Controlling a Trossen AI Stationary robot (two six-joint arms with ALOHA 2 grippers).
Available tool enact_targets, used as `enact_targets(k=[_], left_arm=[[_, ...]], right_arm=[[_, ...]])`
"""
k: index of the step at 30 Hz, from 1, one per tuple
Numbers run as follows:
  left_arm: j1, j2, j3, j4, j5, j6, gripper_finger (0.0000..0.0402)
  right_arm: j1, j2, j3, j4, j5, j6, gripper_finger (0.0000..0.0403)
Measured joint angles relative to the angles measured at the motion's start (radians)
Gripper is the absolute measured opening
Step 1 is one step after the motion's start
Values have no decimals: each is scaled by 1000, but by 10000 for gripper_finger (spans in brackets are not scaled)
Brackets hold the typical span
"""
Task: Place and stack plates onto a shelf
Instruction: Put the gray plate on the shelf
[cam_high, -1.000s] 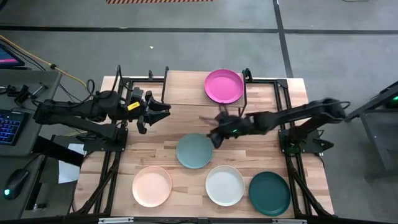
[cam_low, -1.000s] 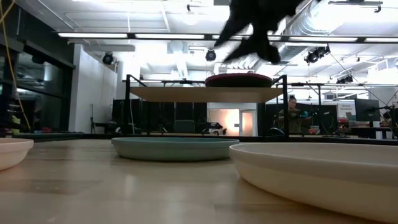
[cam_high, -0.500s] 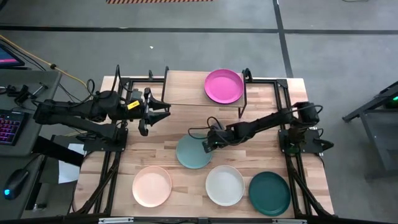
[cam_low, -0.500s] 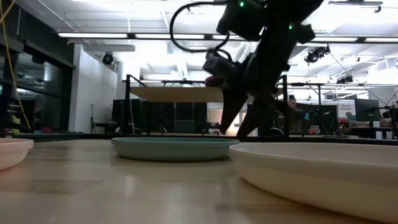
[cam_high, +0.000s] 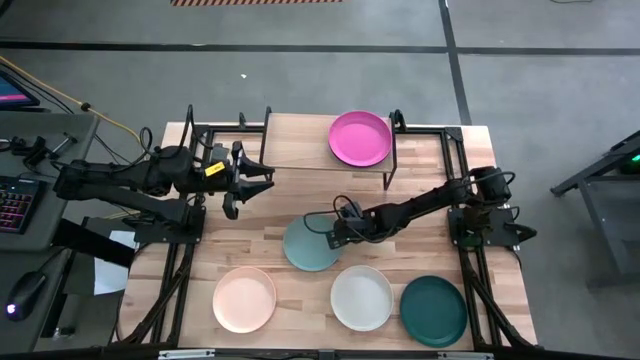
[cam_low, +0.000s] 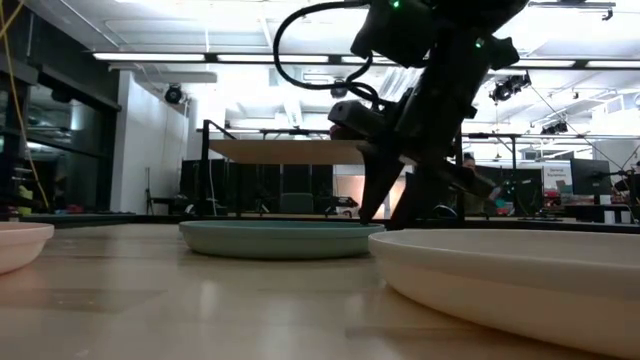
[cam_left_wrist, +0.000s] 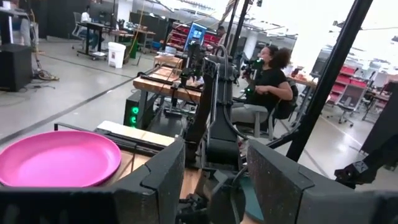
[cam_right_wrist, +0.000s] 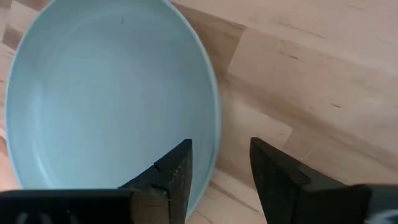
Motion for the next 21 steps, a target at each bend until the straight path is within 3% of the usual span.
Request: enact_targets(k=[10, 16, 21], left_arm=[[0, 0, 0, 3, -18, -35, 161], [0, 0, 0, 11, -27, -38, 161], [0, -19, 1, 94, -25, -85, 161]], right_arm=[[0, 40, 0, 30, 17, -2, 101], [-1, 40, 0, 30, -1, -5, 15], [-14, -10, -1, 25, 0, -36, 5]])
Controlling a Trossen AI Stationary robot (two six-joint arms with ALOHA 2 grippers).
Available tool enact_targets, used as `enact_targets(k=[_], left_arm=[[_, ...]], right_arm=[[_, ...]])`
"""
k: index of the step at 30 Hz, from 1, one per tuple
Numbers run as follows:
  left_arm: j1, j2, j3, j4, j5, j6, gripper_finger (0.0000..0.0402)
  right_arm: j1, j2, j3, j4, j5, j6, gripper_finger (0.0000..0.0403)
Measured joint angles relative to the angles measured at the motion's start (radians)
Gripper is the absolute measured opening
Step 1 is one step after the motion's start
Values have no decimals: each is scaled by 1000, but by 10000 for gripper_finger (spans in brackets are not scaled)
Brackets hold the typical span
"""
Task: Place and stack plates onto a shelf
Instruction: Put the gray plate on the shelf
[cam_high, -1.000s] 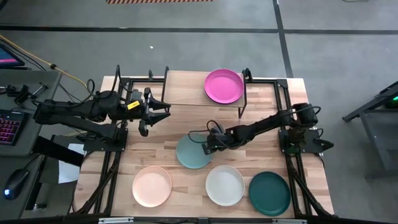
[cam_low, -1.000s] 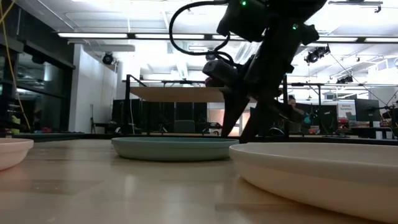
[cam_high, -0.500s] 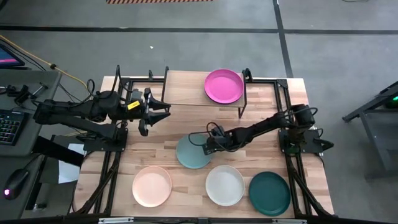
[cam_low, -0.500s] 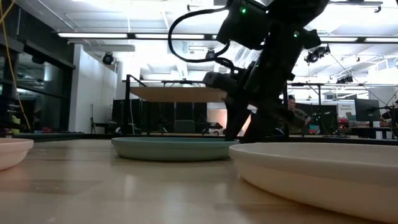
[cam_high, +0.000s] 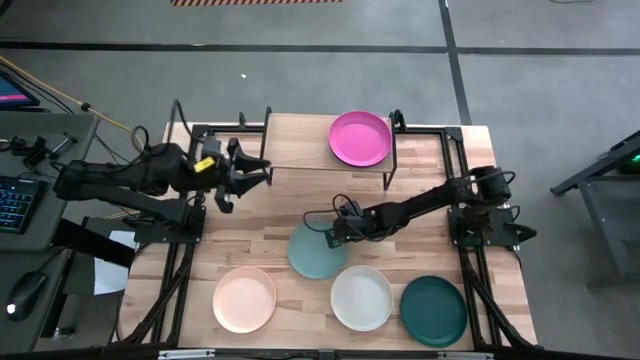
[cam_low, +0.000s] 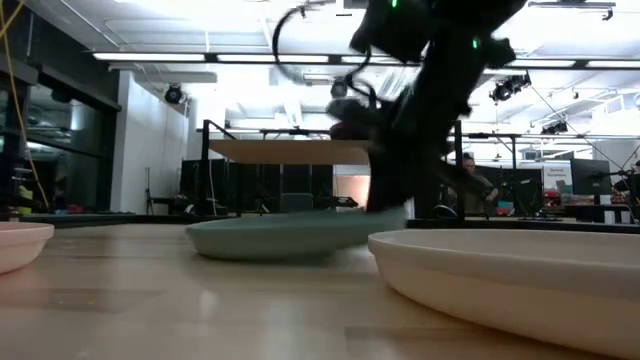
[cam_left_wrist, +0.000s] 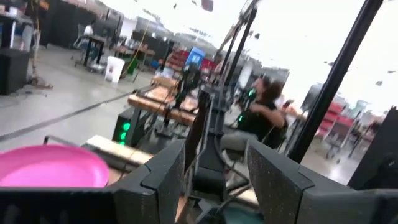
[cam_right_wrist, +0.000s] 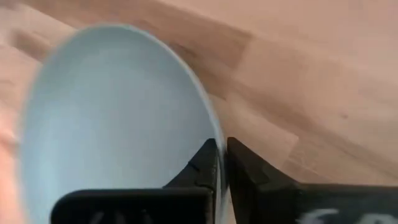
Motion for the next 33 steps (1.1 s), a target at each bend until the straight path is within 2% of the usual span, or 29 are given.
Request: enact_targets(k=[11, 16, 21, 25, 28, 33], left_arm=[[0, -82, 0, 48, -24, 43, 161], [0, -86, 0, 47, -25, 50, 161], [0, -80, 0, 45, -25, 51, 161], [0, -80, 0, 48, -25, 51, 161], [0, -79, 0, 48, -26, 51, 161], [0, -79, 0, 48, -28, 50, 161]], right_arm=[[-58, -320, 0, -8, 45, -253, 1], [-112, -384, 0, 95, 138, -263, 0], [-199, -346, 8, 254, 181, -282, 0], [-265, -271, 104, 201, 264, -304, 0], [-321, -193, 225, 160, 266, -367, 0], [-405, -54, 442, -33, 254, -430, 0]])
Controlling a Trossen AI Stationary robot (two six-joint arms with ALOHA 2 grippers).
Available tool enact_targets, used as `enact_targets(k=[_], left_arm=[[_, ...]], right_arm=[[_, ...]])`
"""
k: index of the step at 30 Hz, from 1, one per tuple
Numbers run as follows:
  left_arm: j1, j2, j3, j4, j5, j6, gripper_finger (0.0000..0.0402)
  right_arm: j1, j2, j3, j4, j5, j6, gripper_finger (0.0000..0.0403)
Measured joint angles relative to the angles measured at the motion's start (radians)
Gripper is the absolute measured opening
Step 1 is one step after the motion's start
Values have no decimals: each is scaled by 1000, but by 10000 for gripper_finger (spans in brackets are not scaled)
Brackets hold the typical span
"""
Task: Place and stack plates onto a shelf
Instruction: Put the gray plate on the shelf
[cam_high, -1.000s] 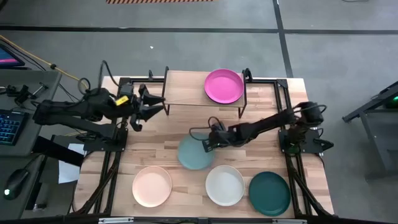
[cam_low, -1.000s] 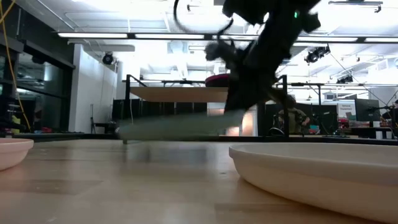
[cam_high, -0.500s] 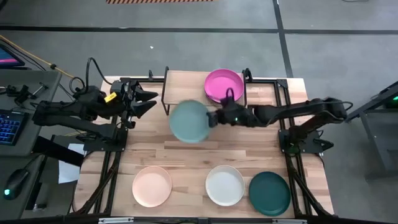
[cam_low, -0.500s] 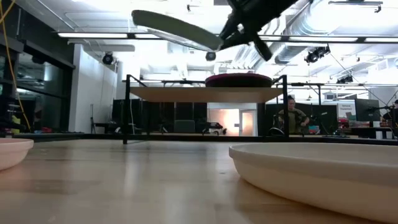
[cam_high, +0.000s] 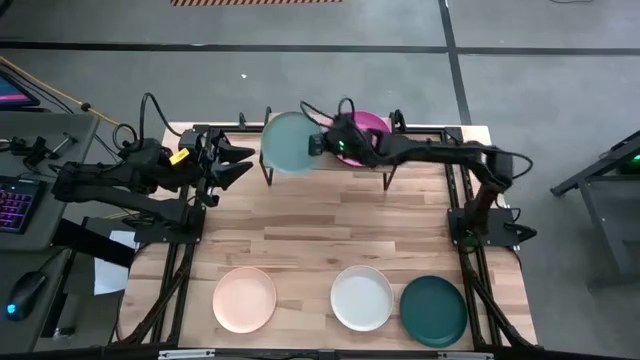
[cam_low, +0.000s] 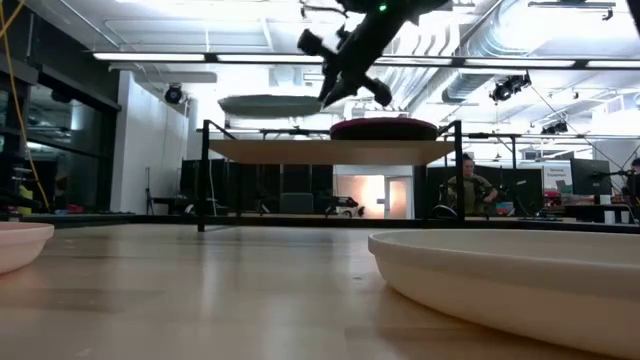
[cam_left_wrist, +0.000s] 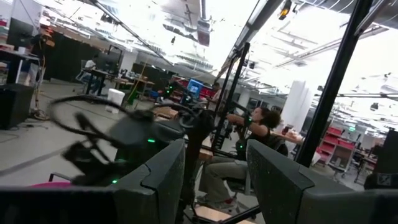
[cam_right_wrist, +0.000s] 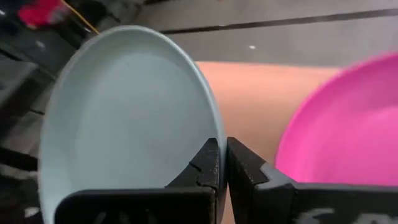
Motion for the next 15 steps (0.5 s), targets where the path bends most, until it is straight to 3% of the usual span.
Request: enact_targets(k=[6, 15], left_arm=[[0, 0, 0, 0, 0, 0, 161], [0, 0, 0, 0, 0, 0, 161]], right_arm=[[-53, 100, 141, -125, -69, -59, 0], [-87, 110, 147, -185, -91, -61, 0]])
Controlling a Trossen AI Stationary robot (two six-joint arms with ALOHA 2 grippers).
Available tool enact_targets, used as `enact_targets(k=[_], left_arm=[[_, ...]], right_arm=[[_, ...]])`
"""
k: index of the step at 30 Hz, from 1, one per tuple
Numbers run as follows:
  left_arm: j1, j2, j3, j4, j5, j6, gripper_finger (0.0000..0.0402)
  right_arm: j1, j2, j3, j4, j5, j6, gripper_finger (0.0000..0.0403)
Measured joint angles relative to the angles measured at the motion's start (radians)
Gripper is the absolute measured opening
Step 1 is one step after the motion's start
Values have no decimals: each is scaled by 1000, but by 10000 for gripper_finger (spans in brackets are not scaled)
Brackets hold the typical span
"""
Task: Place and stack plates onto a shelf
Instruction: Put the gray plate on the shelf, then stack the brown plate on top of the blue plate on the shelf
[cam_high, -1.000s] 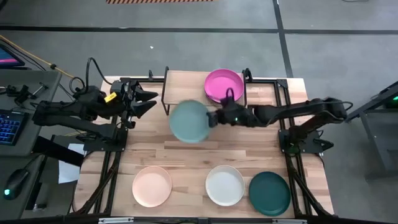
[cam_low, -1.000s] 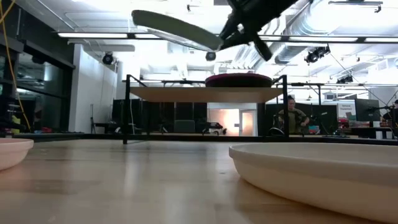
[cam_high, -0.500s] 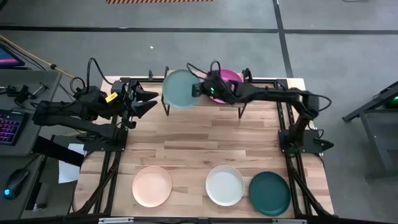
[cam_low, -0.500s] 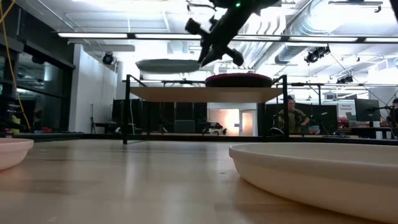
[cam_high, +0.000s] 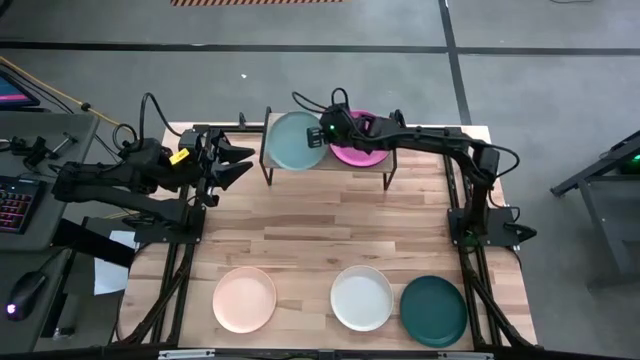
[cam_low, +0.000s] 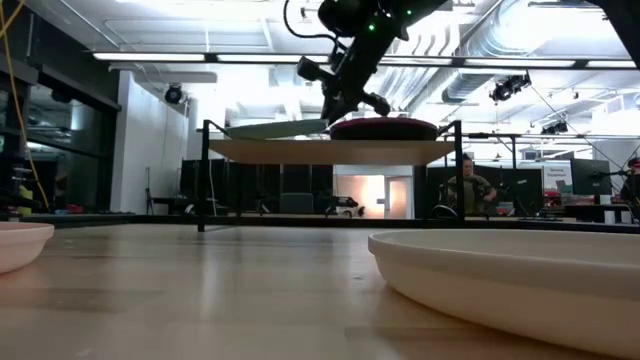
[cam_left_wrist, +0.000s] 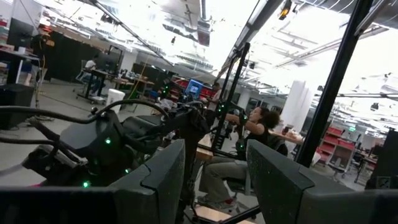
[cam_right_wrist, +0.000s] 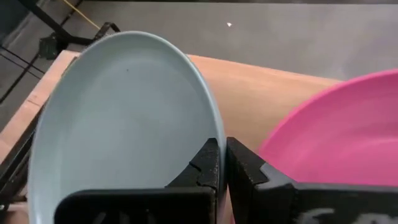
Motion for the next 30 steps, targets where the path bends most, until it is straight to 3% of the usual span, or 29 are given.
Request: enact_targets(k=[11, 21, 25, 30], left_arm=[[0, 0, 0, 0, 0, 0, 161], [0, 0, -1, -1, 0, -8, 161], [0, 0, -1, -2, 0, -7, 161], [0, 0, -1, -11, -18, 17, 161]], right_arm=[[-11, 0, 0, 6, -7, 0, 8], [-27, -5, 0, 25, -11, -13, 129], [-37, -42, -2, 10, -51, -137, 164], [-21, -149, -2, -96, -126, -315, 178]])
